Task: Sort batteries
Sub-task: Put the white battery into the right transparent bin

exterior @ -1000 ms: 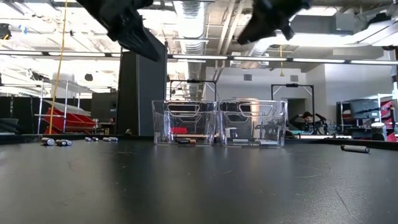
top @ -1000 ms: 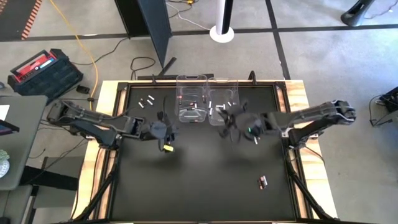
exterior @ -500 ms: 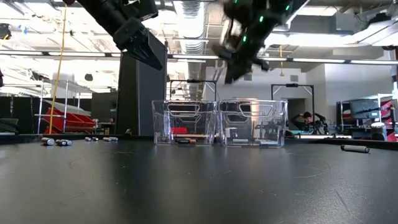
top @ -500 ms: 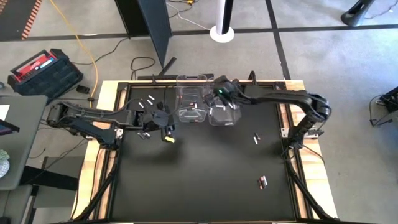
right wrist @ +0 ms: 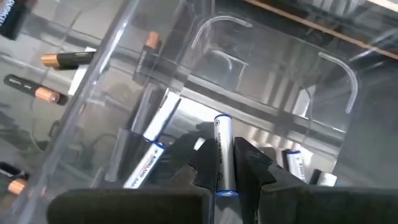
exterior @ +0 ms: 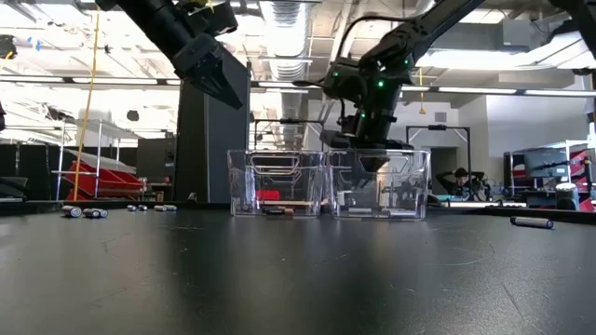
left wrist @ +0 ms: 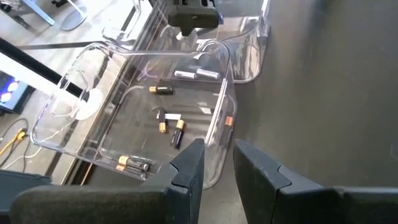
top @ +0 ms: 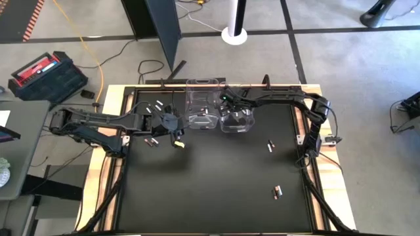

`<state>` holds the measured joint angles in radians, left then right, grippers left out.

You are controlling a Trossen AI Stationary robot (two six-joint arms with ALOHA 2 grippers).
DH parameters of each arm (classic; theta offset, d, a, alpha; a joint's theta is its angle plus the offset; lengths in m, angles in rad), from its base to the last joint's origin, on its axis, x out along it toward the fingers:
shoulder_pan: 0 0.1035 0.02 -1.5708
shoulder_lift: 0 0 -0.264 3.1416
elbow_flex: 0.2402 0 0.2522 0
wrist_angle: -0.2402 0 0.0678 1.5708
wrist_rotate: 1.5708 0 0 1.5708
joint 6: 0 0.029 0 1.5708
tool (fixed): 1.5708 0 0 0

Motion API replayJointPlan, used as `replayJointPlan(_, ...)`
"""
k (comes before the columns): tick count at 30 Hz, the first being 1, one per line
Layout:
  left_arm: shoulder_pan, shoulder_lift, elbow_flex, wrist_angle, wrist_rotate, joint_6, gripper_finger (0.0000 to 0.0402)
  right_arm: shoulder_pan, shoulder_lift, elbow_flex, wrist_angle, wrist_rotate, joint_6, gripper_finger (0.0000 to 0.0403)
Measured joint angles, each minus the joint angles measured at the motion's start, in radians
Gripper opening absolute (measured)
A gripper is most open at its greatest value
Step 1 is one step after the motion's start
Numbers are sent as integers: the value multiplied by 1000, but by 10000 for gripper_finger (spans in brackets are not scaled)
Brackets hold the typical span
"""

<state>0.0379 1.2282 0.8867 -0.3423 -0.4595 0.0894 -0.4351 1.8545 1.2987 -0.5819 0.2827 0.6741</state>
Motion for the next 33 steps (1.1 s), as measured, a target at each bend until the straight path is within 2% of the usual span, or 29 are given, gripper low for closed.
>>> replayJointPlan(24,20,0,0,-13,0,-7,82,2,-3,0,-47,0,33,55)
replayJointPlan(33,20,0,0,-12,0,-7,82,2,-3,0,-47,-22,36,116)
